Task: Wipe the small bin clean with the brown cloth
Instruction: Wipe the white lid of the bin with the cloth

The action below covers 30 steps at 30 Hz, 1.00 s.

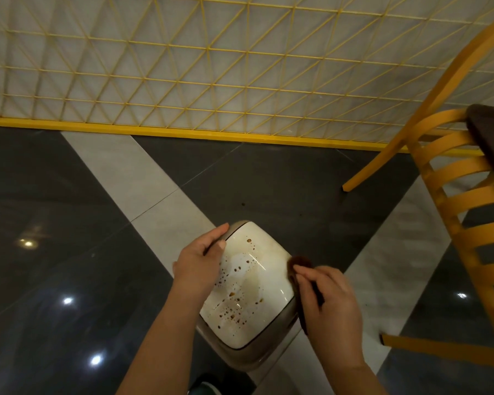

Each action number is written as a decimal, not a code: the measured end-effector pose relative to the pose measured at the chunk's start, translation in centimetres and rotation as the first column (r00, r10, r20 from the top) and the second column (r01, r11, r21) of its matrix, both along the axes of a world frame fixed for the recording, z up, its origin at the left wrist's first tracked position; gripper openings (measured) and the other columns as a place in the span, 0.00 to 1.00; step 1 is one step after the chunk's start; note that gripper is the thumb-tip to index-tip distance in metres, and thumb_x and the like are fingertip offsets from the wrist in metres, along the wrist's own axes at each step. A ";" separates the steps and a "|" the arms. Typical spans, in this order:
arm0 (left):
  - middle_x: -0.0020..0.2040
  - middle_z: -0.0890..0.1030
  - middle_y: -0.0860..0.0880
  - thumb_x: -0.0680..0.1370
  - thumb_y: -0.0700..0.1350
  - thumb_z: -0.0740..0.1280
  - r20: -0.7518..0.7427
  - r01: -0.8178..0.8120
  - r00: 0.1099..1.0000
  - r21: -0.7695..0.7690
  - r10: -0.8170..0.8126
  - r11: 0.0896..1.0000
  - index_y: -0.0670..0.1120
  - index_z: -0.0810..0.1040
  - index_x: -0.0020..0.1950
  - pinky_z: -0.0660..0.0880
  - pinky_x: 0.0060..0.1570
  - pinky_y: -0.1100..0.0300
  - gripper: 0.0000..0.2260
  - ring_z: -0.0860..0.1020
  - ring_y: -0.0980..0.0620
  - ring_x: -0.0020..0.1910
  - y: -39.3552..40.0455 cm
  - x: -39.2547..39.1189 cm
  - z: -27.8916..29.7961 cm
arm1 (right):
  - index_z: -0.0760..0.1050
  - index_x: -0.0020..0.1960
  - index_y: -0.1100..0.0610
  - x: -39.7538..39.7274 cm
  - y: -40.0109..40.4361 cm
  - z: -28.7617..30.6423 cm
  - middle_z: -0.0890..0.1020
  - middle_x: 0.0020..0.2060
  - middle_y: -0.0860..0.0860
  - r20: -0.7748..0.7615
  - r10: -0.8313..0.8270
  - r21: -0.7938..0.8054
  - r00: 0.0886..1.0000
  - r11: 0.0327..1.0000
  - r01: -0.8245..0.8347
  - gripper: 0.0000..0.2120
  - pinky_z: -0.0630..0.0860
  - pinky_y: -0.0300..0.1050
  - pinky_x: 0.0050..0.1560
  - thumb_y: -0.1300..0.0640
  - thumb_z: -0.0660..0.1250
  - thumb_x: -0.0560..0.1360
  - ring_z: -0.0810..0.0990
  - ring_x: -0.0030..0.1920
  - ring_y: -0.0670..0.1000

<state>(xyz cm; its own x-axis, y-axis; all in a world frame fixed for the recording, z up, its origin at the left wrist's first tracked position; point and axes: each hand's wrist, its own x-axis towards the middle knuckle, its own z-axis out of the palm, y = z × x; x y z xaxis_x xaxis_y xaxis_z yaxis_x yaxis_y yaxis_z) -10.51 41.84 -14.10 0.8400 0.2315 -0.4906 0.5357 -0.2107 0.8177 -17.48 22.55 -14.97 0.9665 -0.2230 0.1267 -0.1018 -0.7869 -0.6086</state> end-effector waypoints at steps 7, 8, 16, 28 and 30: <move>0.56 0.77 0.66 0.79 0.49 0.63 0.016 0.013 1.000 0.011 -0.013 1.000 0.76 0.76 0.47 0.64 0.71 0.48 0.17 0.71 0.55 0.66 0.0 0.0 -0.2 | 0.82 0.51 0.47 1.5 2.3 1.0 0.80 0.47 0.43 0.073 0.260 -0.199 0.963 0.950 -0.241 0.09 0.73 0.33 0.39 0.50 0.65 0.75 0.76 0.47 0.46; 0.58 0.76 0.65 0.79 0.49 0.63 0.012 0.010 1.000 0.002 -0.010 1.000 0.75 0.77 0.48 0.65 0.70 0.48 0.16 0.71 0.55 0.66 -0.1 0.0 -0.1 | 0.82 0.51 0.46 2.1 2.2 1.2 0.79 0.47 0.42 0.055 0.203 -0.160 0.978 0.968 -0.192 0.08 0.70 0.30 0.40 0.50 0.67 0.74 0.74 0.46 0.45; 0.49 0.73 0.72 0.81 0.48 0.61 0.017 0.098 0.995 0.051 -0.099 0.994 0.77 0.74 0.42 0.54 0.73 0.40 0.20 0.70 0.55 0.65 -1.0 0.2 0.1 | 0.79 0.52 0.41 1.7 0.7 0.4 0.76 0.47 0.36 -0.195 -0.165 0.309 0.967 0.925 0.220 0.08 0.72 0.37 0.54 0.52 0.66 0.76 0.75 0.51 0.42; 0.57 0.77 0.61 0.76 0.59 0.65 0.095 0.045 0.988 0.592 -0.125 0.804 0.63 0.80 0.52 0.35 0.70 0.42 0.08 0.68 0.56 0.65 -2.8 0.2 0.3 | 0.78 0.46 0.39 -2.4 1.6 0.3 0.76 0.46 0.38 -0.331 -0.353 0.531 0.875 0.698 0.481 0.10 0.68 0.39 0.55 0.55 0.67 0.75 0.73 0.48 0.38; 0.56 0.77 0.61 0.76 0.58 0.64 0.120 0.043 0.982 0.609 -0.146 0.792 0.64 0.80 0.51 0.34 0.69 0.43 0.06 0.67 0.57 0.65 -3.0 0.1 0.3 | 0.79 0.45 0.39 -3.6 2.6 0.1 0.77 0.46 0.38 -0.318 -0.379 0.562 0.869 0.663 0.494 0.10 0.69 0.39 0.56 0.56 0.69 0.74 0.74 0.49 0.38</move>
<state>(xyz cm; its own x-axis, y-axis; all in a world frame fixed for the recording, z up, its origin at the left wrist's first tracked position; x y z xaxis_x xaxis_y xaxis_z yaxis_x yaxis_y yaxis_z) -10.37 38.83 -13.78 0.9252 0.3518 -0.1424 0.3664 -0.7298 0.5771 -21.04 25.17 -14.87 0.7299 -0.5956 -0.3355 -0.4760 -0.0906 -0.8748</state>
